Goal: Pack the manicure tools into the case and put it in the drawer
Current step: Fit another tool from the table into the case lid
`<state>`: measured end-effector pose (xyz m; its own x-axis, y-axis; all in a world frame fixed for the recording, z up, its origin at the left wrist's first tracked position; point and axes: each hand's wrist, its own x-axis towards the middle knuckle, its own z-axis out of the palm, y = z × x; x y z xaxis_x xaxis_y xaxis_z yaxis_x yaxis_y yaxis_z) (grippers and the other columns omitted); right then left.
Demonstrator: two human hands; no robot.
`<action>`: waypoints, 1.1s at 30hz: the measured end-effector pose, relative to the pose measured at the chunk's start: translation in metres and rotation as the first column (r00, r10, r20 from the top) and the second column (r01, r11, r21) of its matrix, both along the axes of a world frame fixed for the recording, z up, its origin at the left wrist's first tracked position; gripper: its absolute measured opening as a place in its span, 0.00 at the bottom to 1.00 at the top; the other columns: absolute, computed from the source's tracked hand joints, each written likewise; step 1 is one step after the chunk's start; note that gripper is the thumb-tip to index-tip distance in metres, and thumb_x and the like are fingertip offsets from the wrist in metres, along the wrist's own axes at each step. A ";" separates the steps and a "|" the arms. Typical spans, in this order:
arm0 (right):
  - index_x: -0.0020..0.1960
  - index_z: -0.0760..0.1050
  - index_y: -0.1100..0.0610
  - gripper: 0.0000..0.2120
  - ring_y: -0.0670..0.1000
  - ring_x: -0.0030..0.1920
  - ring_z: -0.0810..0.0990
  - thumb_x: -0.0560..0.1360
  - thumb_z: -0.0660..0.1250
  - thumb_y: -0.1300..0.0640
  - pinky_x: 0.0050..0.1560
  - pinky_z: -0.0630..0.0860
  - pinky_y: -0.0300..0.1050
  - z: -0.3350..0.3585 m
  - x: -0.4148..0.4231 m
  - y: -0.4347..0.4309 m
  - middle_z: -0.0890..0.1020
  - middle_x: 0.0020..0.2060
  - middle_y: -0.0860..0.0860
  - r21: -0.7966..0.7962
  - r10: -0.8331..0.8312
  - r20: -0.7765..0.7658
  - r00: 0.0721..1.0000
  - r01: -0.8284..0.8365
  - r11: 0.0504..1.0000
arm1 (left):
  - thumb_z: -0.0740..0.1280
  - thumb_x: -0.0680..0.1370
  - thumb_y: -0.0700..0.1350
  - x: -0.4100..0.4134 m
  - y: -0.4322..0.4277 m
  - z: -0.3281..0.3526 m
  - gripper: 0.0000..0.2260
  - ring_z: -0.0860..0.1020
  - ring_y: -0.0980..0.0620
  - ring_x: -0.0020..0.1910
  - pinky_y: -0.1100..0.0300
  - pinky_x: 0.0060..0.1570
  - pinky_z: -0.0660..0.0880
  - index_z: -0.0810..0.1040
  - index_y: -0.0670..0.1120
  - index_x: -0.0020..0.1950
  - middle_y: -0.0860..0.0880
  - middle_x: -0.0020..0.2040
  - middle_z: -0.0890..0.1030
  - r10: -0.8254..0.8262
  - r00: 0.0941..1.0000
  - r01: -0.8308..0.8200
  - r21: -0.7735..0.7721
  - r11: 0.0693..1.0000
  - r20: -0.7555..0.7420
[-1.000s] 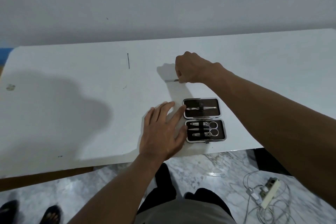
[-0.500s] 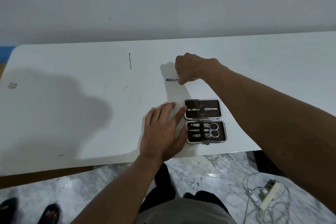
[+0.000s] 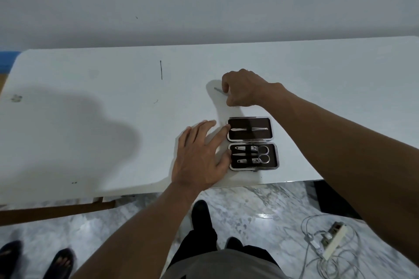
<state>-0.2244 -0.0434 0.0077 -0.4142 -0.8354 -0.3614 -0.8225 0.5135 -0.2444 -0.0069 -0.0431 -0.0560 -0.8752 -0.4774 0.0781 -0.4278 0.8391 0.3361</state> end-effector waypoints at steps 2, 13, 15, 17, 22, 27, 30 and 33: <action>0.46 0.78 0.57 0.07 0.58 0.45 0.80 0.67 0.67 0.60 0.44 0.77 0.47 0.003 -0.002 0.012 0.83 0.45 0.55 -0.052 -0.034 0.024 0.999 0.035 0.998 | 0.58 0.76 0.57 0.000 0.000 0.000 0.25 0.66 0.50 0.71 0.49 0.72 0.59 0.68 0.56 0.73 0.51 0.70 0.70 0.002 1.000 -0.002 -0.002 1.000 -0.004; 0.49 0.80 0.50 0.09 0.52 0.46 0.78 0.76 0.62 0.61 0.45 0.71 0.43 0.019 -0.005 0.109 0.80 0.47 0.51 -0.161 -0.099 0.156 0.983 0.124 0.979 | 0.58 0.77 0.58 0.000 0.001 -0.008 0.24 0.66 0.50 0.72 0.49 0.71 0.58 0.68 0.58 0.73 0.51 0.71 0.70 0.011 1.000 -0.013 -0.044 0.999 -0.027; 0.50 0.81 0.51 0.12 0.51 0.45 0.77 0.75 0.62 0.63 0.45 0.69 0.41 0.019 -0.003 0.126 0.81 0.44 0.49 -0.154 -0.088 0.154 0.984 0.112 0.982 | 0.58 0.77 0.58 0.000 0.001 -0.009 0.24 0.66 0.50 0.71 0.49 0.71 0.58 0.68 0.58 0.73 0.51 0.71 0.70 0.012 0.999 -0.013 -0.052 0.999 -0.033; 0.49 0.81 0.51 0.12 0.50 0.42 0.78 0.74 0.62 0.64 0.43 0.69 0.40 0.017 -0.001 0.142 0.80 0.40 0.48 -0.154 -0.083 0.159 0.984 0.108 0.982 | 0.58 0.78 0.59 0.000 0.001 -0.009 0.24 0.66 0.50 0.71 0.48 0.71 0.59 0.68 0.57 0.73 0.51 0.71 0.70 0.009 0.999 -0.011 -0.049 0.999 -0.038; 0.42 0.80 0.49 0.09 0.41 0.37 0.77 0.72 0.68 0.63 0.37 0.68 0.32 0.008 -0.002 0.159 0.82 0.38 0.47 -0.128 -0.094 0.210 0.973 0.123 0.984 | 0.58 0.79 0.58 0.000 0.001 -0.010 0.23 0.66 0.49 0.71 0.47 0.70 0.60 0.68 0.57 0.74 0.50 0.72 0.70 0.010 0.999 -0.012 -0.052 0.999 -0.043; 0.45 0.83 0.54 0.06 0.41 0.35 0.76 0.71 0.70 0.63 0.37 0.68 0.34 0.003 0.001 0.159 0.84 0.40 0.50 -0.193 -0.093 0.181 0.979 0.128 0.973 | 0.57 0.79 0.59 0.000 0.000 -0.012 0.23 0.65 0.49 0.72 0.49 0.70 0.59 0.67 0.57 0.74 0.50 0.73 0.69 0.012 0.999 -0.014 -0.046 0.999 -0.036; 0.46 0.84 0.54 0.09 0.48 0.38 0.78 0.71 0.69 0.64 0.43 0.70 0.38 0.004 0.002 0.157 0.85 0.41 0.52 -0.201 -0.076 0.130 0.989 0.101 0.974 | 0.58 0.79 0.59 0.000 0.000 -0.012 0.23 0.65 0.50 0.72 0.49 0.71 0.59 0.67 0.58 0.74 0.50 0.72 0.70 0.009 0.999 -0.011 -0.047 0.999 -0.044; 0.48 0.84 0.55 0.12 0.53 0.41 0.80 0.71 0.67 0.67 0.44 0.73 0.39 0.004 0.002 0.157 0.84 0.41 0.54 -0.211 -0.061 0.092 0.994 0.079 0.974 | 0.58 0.79 0.58 0.000 0.001 -0.012 0.23 0.66 0.49 0.72 0.49 0.70 0.60 0.67 0.58 0.74 0.50 0.72 0.70 0.007 0.998 -0.010 -0.044 0.999 -0.056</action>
<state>-0.2224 0.1141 0.0121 -0.4505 -0.8669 -0.2134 -0.7581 0.4977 -0.4215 -0.0070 -0.0423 -0.0681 -0.8648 -0.4800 0.1475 -0.4168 0.8500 0.3221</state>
